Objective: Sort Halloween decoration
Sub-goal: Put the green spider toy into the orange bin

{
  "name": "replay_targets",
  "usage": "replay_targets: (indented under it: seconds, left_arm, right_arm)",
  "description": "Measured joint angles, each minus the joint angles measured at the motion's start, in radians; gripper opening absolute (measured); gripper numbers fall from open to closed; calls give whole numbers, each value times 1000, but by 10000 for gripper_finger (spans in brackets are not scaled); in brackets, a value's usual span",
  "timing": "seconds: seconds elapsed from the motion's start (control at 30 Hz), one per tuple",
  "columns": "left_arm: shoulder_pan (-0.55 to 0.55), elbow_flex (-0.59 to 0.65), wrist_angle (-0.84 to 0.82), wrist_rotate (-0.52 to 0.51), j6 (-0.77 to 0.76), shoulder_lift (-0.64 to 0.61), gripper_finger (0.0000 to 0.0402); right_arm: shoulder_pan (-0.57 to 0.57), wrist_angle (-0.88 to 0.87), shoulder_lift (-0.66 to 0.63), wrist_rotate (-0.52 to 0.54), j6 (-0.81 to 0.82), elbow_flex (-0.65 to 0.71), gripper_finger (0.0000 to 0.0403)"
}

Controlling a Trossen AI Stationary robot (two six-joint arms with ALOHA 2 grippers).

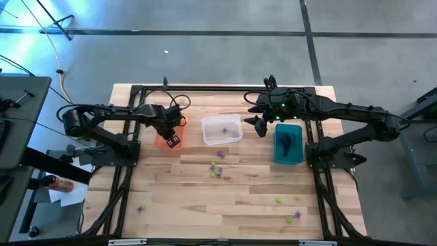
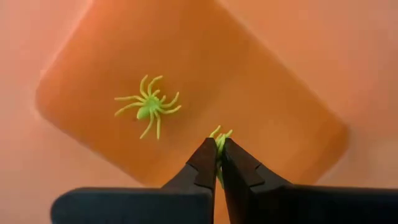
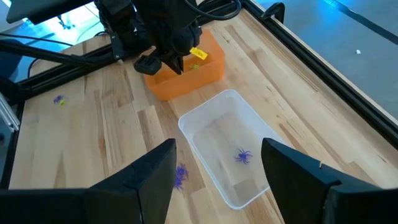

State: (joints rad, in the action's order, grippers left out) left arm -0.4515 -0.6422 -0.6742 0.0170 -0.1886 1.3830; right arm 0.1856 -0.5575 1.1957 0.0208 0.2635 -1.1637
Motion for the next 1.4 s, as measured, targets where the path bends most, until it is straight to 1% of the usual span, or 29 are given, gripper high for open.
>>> replay_targets:
  seconds: [0.13, 0.23, 0.37, 0.5, 0.63, 0.77, 0.87, 0.93, 1.03, 1.13, 1.27, 1.4]
  left_arm:
    - [0, 0, -1, 1, -1, -10, 9]
    - [0, 0, -18, 0, -1, -13, 26]
    - [0, 0, -35, 1, -2, -14, 65]
    - [0, -7, -36, 21, -1, -52, 111]
    - [0, -37, -48, 24, 13, -117, 150]
    - [0, -101, -98, 22, 34, -194, 177]
    - [0, -169, -113, 22, 25, -264, 187]
    - [6, -215, -88, 35, 17, -313, 189]
    - [39, -261, 24, 76, 2, -388, 190]
    - [97, -264, 155, 107, 12, -445, 189]
    - [173, -264, 226, 104, 15, -463, 188]
    - [243, -264, 277, 101, 14, -440, 188]
  right_arm:
    - [0, 0, 0, -1, 1, 0, 232]
    - [0, 0, 0, -2, 1, 0, 232]
    - [0, 0, 0, -2, 1, 0, 232]
    - [0, 0, 0, -2, 0, 0, 232]
    - [0, 0, 0, -2, -2, 0, 232]
    - [0, 3, 0, -2, -2, 0, 232]
    - [0, 24, 0, -3, -2, 0, 232]
    - [0, 52, 0, -18, -1, 0, 232]
    - [0, 103, 0, -53, -2, 0, 232]
    - [0, 127, 0, -69, -2, 0, 232]
    - [0, 121, 0, -76, -2, 0, 232]
    - [0, 121, 0, -86, -2, 0, 232]
